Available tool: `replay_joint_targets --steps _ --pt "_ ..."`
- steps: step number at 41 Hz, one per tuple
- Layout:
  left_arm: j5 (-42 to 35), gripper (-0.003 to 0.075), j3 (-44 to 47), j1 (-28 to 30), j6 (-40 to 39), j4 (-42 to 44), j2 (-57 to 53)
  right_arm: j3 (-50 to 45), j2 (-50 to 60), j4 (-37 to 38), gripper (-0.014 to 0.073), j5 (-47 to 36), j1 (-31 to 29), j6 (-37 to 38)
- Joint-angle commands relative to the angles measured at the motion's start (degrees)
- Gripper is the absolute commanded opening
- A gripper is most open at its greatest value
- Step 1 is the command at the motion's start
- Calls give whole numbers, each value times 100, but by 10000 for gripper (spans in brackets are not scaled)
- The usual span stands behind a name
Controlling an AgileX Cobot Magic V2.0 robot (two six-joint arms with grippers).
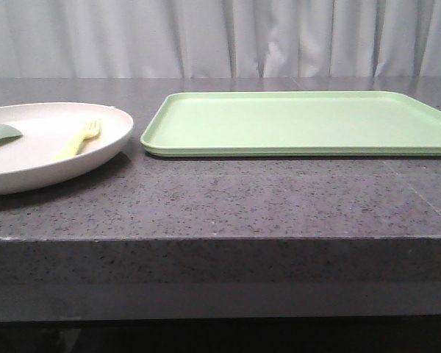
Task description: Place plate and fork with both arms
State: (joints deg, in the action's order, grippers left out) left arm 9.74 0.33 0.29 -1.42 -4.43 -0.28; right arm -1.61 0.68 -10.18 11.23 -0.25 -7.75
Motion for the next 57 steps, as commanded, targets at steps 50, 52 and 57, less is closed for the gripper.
replay_joint_targets --steps 50,52,57 --pt "-1717 -18 -547 2 -7 -282 -4 906 46 -206 -59 -133 -1 -1" --pt "-1578 -18 -755 2 -7 -282 131 1155 -42 -206 -58 -29 -1 -1" --pt "-1224 -18 -1351 2 -7 -215 641 1871 -592 -201 -58 285 -1 -1"
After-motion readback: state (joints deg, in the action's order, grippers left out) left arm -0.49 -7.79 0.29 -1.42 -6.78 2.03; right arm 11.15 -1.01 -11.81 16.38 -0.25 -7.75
